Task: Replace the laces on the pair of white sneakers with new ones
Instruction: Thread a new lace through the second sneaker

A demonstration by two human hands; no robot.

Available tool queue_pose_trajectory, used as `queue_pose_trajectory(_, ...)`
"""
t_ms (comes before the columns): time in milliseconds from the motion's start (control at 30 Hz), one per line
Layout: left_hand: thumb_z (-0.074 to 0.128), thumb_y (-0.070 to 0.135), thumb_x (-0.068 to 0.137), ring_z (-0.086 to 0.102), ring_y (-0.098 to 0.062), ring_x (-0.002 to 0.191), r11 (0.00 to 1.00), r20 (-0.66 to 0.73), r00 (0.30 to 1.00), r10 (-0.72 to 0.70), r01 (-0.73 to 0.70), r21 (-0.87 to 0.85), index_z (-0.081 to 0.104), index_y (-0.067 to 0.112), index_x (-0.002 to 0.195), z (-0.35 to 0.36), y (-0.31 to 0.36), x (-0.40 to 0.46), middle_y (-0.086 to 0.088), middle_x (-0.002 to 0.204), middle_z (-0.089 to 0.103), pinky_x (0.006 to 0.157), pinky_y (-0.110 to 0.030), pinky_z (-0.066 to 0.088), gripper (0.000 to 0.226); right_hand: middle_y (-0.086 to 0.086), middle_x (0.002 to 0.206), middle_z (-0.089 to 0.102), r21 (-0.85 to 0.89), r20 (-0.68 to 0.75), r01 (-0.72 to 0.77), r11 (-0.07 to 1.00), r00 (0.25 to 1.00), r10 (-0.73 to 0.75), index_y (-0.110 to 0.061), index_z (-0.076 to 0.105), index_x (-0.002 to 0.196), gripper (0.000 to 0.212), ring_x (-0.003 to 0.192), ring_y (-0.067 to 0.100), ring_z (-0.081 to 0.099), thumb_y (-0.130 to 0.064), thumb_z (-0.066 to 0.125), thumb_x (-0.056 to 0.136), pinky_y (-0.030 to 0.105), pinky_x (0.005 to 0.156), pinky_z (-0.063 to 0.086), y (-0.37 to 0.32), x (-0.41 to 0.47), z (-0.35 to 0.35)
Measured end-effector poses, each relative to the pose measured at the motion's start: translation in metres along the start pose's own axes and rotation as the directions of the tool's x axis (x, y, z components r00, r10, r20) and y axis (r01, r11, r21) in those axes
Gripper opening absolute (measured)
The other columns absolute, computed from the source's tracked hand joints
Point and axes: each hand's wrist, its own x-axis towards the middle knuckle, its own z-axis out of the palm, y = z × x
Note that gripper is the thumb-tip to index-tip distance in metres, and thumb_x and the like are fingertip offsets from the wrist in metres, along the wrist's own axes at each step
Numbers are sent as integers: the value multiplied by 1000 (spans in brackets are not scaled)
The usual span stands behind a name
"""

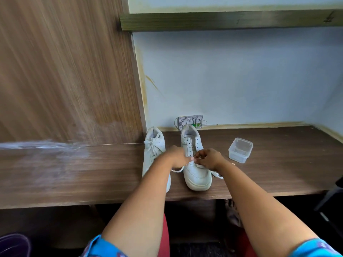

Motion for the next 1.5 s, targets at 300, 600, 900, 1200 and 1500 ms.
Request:
queue_pose_trajectory(300, 64, 25, 89, 57, -21, 82, 955, 287, 931, -226, 154, 253, 63, 12, 94, -28, -32, -5, -5, 105, 64, 76, -30, 48, 13, -19, 83, 66, -48, 17, -47, 998, 999, 48, -52, 67, 74, 4, 112, 22, 51, -52, 69, 76, 43, 98, 45, 7, 8, 1)
queue_pose_trajectory(600, 39, 34, 101, 50, -34, 116, 996, 32, 999, 30, -33, 84, 57, 6, 118, 8, 12, 11, -18, 126, 55, 92, -37, 41, 38, -20, 84, 58, -125, -14, -31, 992, 999, 29, -45, 60, 68, 15, 114, 23, 44, -52, 65, 81, 42, 100, 40, 8, 9, 1)
queue_pose_trajectory(900, 65, 41, 87, 59, -24, 110, 877, 248, 891, -380, 262, 402, 63, 15, 120, -41, -36, -8, -5, 125, 61, 98, -35, 47, 42, -17, 81, 59, -223, 35, 39, 974, 999, -32, -51, 56, 69, 16, 108, 26, 48, -67, 53, 74, 49, 96, 37, 16, 14, -1)
queue_pose_trajectory(1200, 57, 24, 93, 56, -25, 93, 982, 237, 972, -8, -37, 185, 63, 3, 114, -9, -9, 4, -10, 101, 61, 84, -35, 46, 30, -11, 90, 63, -203, 44, 24, 979, 999, -16, -49, 60, 72, 27, 113, 27, 46, -67, 42, 81, 47, 100, 37, 14, 15, -3)
queue_pose_trajectory(1500, 48, 68, 86, 53, -24, 118, 993, 221, 973, -70, 47, 107, 60, 11, 125, -37, -35, -10, -4, 127, 58, 100, -35, 42, 70, -4, 88, 64, -149, 113, 64, 987, 992, -47, -28, 61, 79, 29, 94, 16, 54, -50, 49, 94, 35, 95, 36, 10, 10, -8)
